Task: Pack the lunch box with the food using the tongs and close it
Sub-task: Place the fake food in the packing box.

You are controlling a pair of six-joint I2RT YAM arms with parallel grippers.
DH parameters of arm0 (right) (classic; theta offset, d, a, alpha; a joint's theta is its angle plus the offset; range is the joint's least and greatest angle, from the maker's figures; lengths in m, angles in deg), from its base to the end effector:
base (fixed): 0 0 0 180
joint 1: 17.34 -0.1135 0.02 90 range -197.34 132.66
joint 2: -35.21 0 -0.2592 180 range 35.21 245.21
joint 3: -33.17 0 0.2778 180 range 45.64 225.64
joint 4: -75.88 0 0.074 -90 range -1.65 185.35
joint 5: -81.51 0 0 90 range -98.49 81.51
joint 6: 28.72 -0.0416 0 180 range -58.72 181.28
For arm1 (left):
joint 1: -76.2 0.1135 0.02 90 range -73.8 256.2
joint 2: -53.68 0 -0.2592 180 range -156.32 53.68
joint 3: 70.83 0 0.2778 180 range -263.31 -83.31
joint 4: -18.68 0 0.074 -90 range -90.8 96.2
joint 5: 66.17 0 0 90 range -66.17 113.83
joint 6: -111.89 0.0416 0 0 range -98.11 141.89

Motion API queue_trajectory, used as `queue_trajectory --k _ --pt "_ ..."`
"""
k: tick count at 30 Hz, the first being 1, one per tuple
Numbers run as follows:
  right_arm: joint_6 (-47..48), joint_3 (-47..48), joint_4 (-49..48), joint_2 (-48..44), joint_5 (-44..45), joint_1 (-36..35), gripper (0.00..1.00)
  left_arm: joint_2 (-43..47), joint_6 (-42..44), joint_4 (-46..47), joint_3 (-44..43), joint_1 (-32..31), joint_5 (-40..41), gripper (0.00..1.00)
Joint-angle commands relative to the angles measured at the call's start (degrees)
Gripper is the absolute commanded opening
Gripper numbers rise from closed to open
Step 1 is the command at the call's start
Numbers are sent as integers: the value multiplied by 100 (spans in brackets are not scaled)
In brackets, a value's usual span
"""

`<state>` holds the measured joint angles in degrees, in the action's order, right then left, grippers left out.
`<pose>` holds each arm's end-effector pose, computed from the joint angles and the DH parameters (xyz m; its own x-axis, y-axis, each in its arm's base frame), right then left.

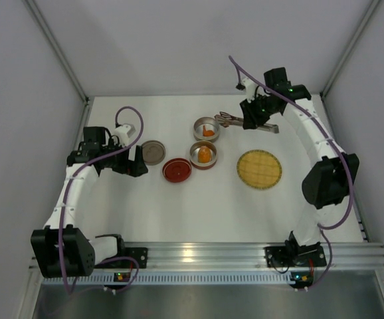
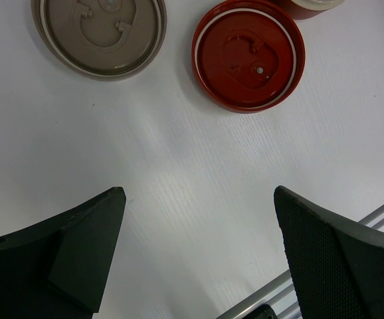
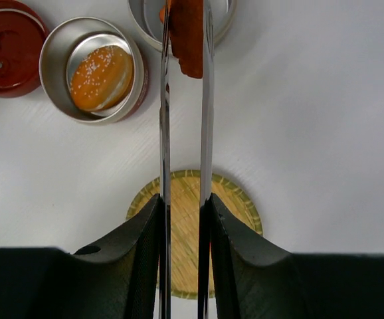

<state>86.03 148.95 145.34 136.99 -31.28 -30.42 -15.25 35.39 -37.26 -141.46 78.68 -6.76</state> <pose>0.3920 0.1076 0.3419 -0.5517 -0.5244 -0.6485 -0.7197 0.6923 0.0524 0.2693 -0.0095 0.2745 -0.7276 0.1696 -0.6646 0.4419 0.8570 -0.2651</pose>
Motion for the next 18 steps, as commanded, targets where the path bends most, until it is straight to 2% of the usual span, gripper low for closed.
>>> queue_trajectory --k 1,6,18 --pt "-295 872 -180 516 108 -264 25 -33 39 277 67 -2 -35 98" --pt "-331 1481 -162 1080 213 -449 25 -156 13 347 76 -2 -61 98" --pt "-322 1570 -391 1670 327 -661 27 -367 -23 479 84 -11 -114 98"
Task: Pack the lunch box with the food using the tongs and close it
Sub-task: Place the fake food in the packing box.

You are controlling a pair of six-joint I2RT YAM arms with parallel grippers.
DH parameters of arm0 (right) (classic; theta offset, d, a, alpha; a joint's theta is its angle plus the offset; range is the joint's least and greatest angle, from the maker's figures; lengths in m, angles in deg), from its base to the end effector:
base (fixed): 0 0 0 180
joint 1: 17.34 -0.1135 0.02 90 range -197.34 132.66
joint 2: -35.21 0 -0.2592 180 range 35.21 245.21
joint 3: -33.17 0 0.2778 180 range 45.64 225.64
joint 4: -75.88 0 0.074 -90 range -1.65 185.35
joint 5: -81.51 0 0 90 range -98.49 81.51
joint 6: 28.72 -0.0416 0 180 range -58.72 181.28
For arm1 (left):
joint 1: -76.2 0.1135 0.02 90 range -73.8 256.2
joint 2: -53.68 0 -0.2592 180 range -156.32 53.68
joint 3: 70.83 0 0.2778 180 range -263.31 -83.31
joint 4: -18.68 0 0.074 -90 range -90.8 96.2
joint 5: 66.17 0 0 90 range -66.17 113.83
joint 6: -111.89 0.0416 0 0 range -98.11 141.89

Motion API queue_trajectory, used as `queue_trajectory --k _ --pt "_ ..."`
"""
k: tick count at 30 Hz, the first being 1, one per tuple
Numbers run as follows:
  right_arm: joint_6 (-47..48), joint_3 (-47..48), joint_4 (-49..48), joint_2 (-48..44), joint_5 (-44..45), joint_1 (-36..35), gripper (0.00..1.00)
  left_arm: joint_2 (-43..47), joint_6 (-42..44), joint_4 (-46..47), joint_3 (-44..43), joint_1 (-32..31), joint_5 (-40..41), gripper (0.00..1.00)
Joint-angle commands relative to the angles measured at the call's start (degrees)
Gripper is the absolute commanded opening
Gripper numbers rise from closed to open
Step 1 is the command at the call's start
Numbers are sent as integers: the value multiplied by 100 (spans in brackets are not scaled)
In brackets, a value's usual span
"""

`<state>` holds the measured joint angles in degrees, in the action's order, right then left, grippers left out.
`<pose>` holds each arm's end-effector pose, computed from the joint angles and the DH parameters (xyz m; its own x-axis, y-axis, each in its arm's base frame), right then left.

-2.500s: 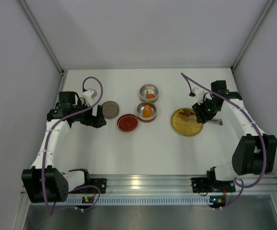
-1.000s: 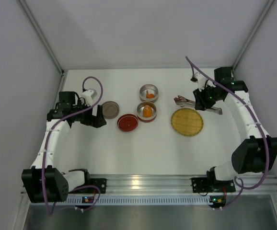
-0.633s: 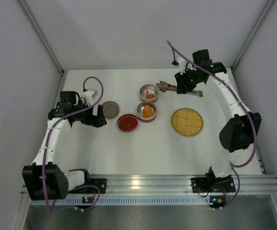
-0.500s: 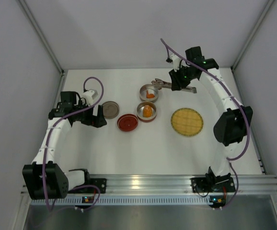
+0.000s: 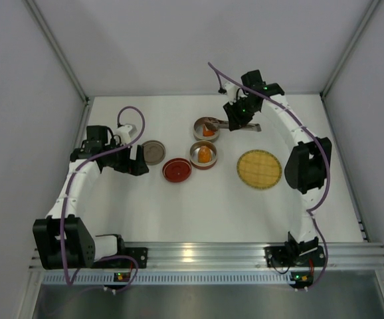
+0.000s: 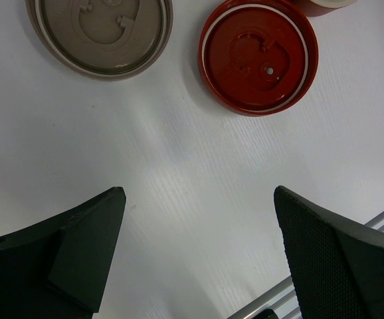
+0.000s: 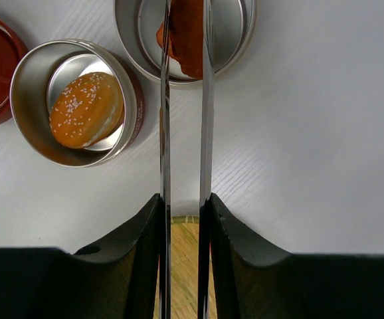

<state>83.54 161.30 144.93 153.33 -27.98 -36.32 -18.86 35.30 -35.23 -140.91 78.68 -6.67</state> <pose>0.4437 0.1673 0.2933 -0.5728 -0.5747 -0.5845 -0.7411 0.6677 0.0699 0.2813 -0.0090 0.2574 -0.7527 0.1674 -0.6367 0.4298 0.8575 -0.2826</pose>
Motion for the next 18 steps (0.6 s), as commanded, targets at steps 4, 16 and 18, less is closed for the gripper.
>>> queue_trajectory --k 4,16,18 --pt "-82 344 -402 131 -3 -79 34 -24 -14 276 39 -11 -105 98" --pt "-204 414 -358 -122 -152 -36 46 55 -14 188 -49 -11 -105 98" --pt "-283 388 -332 -350 -327 87 44 99 -22 162 -76 -11 -96 98"
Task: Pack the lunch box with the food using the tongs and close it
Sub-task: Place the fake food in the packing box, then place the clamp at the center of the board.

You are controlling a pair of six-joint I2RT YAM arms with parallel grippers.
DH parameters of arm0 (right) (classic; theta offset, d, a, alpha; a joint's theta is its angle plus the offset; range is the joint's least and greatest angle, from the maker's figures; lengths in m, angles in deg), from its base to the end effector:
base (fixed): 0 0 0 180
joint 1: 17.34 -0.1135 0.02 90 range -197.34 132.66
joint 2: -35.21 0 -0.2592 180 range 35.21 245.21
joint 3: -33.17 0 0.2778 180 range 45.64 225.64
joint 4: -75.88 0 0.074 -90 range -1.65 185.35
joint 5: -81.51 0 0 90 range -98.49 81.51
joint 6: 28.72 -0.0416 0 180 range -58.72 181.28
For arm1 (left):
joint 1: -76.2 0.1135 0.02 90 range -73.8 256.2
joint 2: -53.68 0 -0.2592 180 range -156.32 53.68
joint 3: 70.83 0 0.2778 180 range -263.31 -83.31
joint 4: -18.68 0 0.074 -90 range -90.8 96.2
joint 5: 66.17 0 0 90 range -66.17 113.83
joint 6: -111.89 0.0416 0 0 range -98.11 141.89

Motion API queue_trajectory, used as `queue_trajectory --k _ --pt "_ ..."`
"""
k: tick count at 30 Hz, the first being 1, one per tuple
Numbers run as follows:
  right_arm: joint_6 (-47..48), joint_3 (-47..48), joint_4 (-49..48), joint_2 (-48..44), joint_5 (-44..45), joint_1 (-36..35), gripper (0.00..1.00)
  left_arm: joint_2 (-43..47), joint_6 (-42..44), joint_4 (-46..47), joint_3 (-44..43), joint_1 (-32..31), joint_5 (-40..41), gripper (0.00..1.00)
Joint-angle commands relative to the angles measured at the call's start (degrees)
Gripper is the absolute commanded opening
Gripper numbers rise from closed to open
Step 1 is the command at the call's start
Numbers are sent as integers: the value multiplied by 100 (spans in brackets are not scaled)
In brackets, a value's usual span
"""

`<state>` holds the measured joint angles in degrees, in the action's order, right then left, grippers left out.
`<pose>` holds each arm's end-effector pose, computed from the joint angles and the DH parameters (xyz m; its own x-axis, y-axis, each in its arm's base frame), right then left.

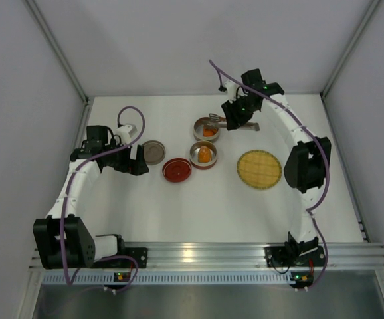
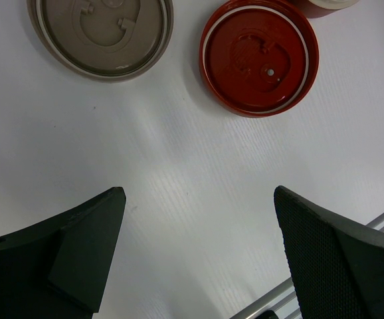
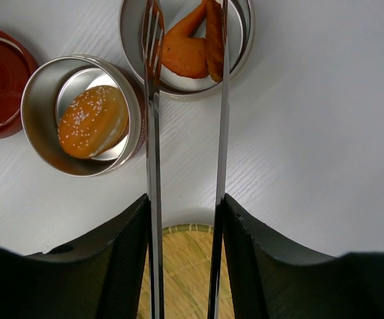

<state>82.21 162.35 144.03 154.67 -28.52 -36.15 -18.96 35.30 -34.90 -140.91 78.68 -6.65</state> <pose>0.4502 0.1684 0.2897 -0.5844 -0.5536 -0.5932 -0.7296 0.6785 0.0855 0.2820 -0.0089 0.2573 -0.7502 0.1676 -0.6397 0.4308 0.8578 -0.2805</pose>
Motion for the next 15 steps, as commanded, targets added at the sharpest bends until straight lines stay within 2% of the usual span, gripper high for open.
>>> queue_trajectory --k 1,3,5,9,13,15 --pt "-237 239 -233 -589 -343 262 44 145 -31 129 -84 -11 -99 98" --pt "-335 -93 -285 -957 -579 561 43 189 -40 129 -76 -11 -107 98" --pt "-414 -447 -400 -1241 -748 1167 42 259 -101 137 -76 -11 -142 98" --pt "-90 -1726 -593 -1960 -792 2309 41 312 -198 225 -41 -2 -309 98" --pt "157 -2625 -865 -2208 -757 3355 40 286 -242 252 -23 -11 -371 98" --pt "314 -2976 -962 -2182 -722 3541 40 294 -225 199 -40 -11 -371 98"
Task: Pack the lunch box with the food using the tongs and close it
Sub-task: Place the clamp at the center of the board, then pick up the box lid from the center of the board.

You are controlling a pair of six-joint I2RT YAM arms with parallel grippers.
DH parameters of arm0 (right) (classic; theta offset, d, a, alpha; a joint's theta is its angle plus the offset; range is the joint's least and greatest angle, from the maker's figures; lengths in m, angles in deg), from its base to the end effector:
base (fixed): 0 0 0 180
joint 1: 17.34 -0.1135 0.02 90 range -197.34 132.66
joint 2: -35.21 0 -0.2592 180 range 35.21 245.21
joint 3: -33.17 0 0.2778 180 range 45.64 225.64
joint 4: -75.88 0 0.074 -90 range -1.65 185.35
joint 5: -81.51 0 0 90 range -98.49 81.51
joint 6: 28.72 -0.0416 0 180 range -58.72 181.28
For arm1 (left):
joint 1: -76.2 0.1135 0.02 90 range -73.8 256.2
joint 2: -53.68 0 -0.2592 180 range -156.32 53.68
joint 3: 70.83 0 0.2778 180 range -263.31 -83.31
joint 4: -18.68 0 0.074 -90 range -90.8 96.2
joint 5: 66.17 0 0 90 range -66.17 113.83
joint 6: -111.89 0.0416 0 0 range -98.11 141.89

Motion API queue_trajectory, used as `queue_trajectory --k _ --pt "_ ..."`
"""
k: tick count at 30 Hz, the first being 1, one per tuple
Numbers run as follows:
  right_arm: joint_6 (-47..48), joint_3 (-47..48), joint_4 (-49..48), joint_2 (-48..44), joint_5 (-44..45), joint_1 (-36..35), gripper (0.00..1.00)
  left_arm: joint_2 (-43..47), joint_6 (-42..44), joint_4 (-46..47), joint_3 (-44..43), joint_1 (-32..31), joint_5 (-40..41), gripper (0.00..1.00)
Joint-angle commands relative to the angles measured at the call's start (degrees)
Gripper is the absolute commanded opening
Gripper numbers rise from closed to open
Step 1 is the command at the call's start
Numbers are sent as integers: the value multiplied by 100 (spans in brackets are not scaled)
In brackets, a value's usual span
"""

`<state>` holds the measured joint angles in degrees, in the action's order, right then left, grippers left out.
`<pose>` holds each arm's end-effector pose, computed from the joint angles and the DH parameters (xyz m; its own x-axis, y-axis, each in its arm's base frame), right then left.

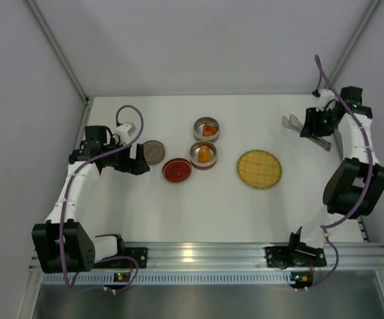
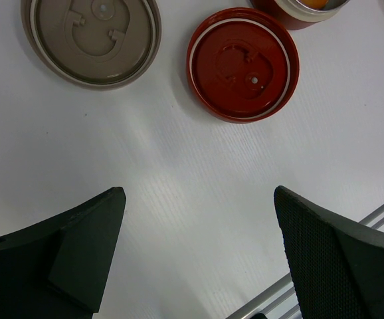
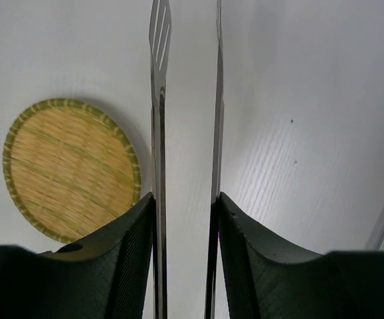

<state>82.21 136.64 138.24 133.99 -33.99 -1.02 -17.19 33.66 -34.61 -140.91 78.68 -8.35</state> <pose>0.3852 -0.0941 0.2981 -0.7691 -0.1108 -0.6295 -0.2592 0.9543 0.1487 0.2776 -0.0102 0.2661 -0.7359 0.1409 -0.6623 0.4348 0.8482 -0.3026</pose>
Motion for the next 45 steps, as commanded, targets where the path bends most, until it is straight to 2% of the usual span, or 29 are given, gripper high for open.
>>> queue_trajectory --k 1,9,21,23,24,25,31,36,40,41,45 --pt "350 -512 -427 -79 -166 143 40 109 -61 153 -66 -11 -192 98" --pt "307 -1418 -1226 439 238 232 41 100 -87 100 -172 -2 -16 98" --pt "641 -1963 -1227 660 634 372 63 109 71 232 -102 7 502 98" --pt "667 -1972 -1157 599 590 381 70 100 202 250 -102 -2 590 98" --pt "684 -1964 -1131 581 564 372 81 91 264 250 -93 7 599 98" --pt "711 -1937 -1087 555 511 372 99 91 343 250 -76 -2 617 98" --pt "825 -1586 -516 283 55 372 99 398 1520 389 187 -28 652 98" --pt "957 -1349 -164 -420 -604 372 99 943 2917 785 592 -212 573 98" --pt "957 -1051 239 -764 -1394 320 99 1347 3962 1250 1136 -906 722 98" --pt "913 -1006 310 -825 -1466 285 99 1531 4452 1478 1277 -1020 809 98" --pt "703 -1032 285 -1027 -1555 30 99 1901 5405 1927 1979 -1574 784 96"
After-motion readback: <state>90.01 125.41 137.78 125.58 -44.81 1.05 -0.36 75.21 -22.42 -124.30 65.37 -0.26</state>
